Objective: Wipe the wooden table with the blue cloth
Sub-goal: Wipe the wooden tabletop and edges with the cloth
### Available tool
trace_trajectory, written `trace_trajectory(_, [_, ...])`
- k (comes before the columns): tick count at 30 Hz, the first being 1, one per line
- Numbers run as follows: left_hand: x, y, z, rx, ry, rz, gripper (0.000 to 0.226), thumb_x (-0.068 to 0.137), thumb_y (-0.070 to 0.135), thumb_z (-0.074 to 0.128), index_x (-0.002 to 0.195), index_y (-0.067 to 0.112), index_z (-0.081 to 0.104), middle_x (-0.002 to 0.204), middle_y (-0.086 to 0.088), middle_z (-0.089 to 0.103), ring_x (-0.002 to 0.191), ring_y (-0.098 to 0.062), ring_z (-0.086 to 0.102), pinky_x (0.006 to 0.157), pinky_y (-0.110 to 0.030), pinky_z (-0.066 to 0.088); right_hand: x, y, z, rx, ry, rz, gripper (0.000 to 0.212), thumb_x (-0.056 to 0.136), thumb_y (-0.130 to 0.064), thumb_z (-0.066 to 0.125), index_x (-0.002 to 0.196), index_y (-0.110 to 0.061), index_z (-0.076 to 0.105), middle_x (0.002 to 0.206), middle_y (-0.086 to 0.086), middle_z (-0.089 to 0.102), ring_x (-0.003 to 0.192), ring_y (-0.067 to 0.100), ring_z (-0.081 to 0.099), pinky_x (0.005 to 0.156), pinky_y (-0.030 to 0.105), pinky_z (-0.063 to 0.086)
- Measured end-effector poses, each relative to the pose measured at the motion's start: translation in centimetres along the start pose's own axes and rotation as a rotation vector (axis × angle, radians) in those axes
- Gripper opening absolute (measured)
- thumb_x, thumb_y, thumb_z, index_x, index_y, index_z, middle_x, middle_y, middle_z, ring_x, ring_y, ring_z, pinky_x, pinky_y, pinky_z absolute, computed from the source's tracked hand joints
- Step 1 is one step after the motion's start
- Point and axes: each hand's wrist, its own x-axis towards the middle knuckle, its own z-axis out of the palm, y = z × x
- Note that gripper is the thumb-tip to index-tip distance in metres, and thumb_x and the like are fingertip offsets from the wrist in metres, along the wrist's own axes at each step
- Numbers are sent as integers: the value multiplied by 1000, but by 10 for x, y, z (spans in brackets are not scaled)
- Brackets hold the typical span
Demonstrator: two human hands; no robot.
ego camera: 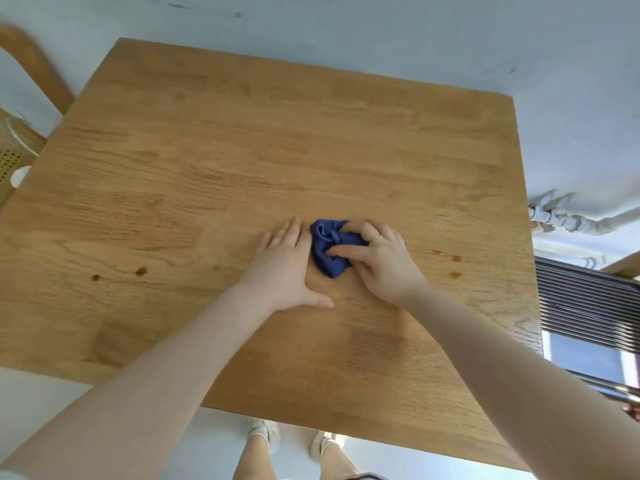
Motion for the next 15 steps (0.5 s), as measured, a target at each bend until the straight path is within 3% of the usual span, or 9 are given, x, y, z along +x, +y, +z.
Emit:
trace_trajectory(3, [2, 7, 3, 102, -12, -24, 132, 61, 71, 66, 148, 8, -10, 154, -16, -20, 145, -26, -11, 119, -40, -1, 36, 21, -4, -50, 134, 200, 35, 87, -17, 43, 107, -31, 68, 127, 8, 54, 109, 39, 46, 88, 48, 35])
trace_trajectory(6, [2, 12, 6, 99, -22, -65, 134, 60, 67, 70, 147, 6, -12, 154, -17, -21, 145, -27, -11, 119, -38, -1, 53, 24, -3, -90, 153, 335, 35, 91, -13, 47, 115, -32, 64, 137, 6, 45, 121, 36, 37, 98, 47, 27])
trace_trajectory(11, [-2, 14, 3, 62, -19, -76, 133, 60, 64, 72, 148, 6, -10, 154, -15, -21, 145, -26, -12, 118, -36, -1, -15, -13, 7, -44, 74, 145, 42, 80, -18, 40, 109, -33, 66, 128, 6, 53, 116, 38, 44, 91, 48, 34])
trace_trajectory(13, [-2, 15, 3, 58, -19, -80, 132, 60, 63, 72, 148, 6, -8, 154, -15, -20, 145, -26, -11, 118, -35, -1, -25, -7, 0, -1, -33, 19, 45, 79, -19, 36, 109, -35, 66, 129, 4, 53, 118, 35, 42, 91, 43, 30])
trace_trajectory(15, [-1, 15, 3, 55, -17, -81, 133, 60, 63, 72, 148, 6, -10, 154, -15, -21, 145, -25, -12, 117, -35, -1, -6, 9, -10, 4, -42, 45, 42, 86, -14, 40, 111, -37, 65, 133, 0, 48, 120, 32, 38, 91, 39, 26])
